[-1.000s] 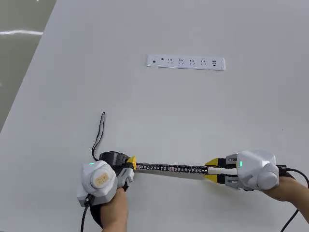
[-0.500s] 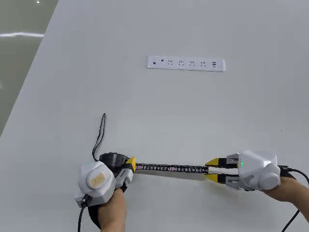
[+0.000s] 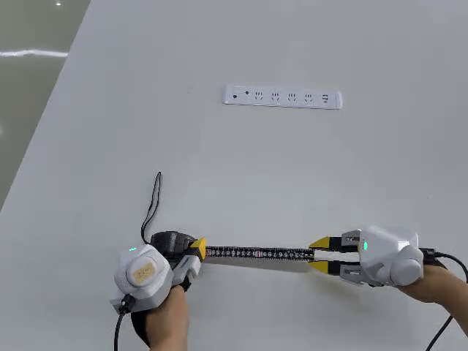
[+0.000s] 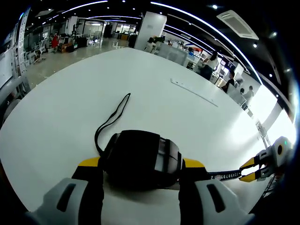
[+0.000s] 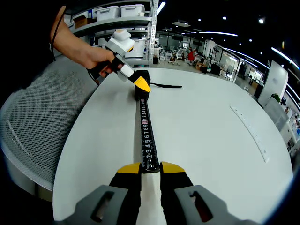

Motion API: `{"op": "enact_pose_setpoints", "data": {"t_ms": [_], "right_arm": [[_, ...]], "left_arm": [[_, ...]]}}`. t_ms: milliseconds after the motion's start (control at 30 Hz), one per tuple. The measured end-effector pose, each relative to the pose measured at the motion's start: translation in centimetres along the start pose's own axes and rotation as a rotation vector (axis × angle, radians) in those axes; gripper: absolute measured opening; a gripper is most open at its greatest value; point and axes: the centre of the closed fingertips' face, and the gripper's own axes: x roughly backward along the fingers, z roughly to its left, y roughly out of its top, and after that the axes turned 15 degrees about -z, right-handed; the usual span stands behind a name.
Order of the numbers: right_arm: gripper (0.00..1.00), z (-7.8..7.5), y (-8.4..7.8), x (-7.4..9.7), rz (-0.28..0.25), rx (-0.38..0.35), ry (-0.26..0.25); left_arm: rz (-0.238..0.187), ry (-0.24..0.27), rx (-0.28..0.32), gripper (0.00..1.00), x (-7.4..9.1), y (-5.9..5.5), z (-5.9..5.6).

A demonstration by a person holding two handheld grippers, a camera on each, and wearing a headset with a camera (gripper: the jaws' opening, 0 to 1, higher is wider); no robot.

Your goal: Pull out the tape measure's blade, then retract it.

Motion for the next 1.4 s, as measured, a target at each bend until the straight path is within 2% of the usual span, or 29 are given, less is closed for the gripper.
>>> {"op": "enact_pose_setpoints", "data": {"t_ms": [1400], "right_arm": [[0.13, -0.1, 0.6, -1.1, -0.004, 0.024, 0.032]], "left_arm": [[0.010, -0.012, 0.015, 0.62, 0.0, 0.0, -0.1]]}}
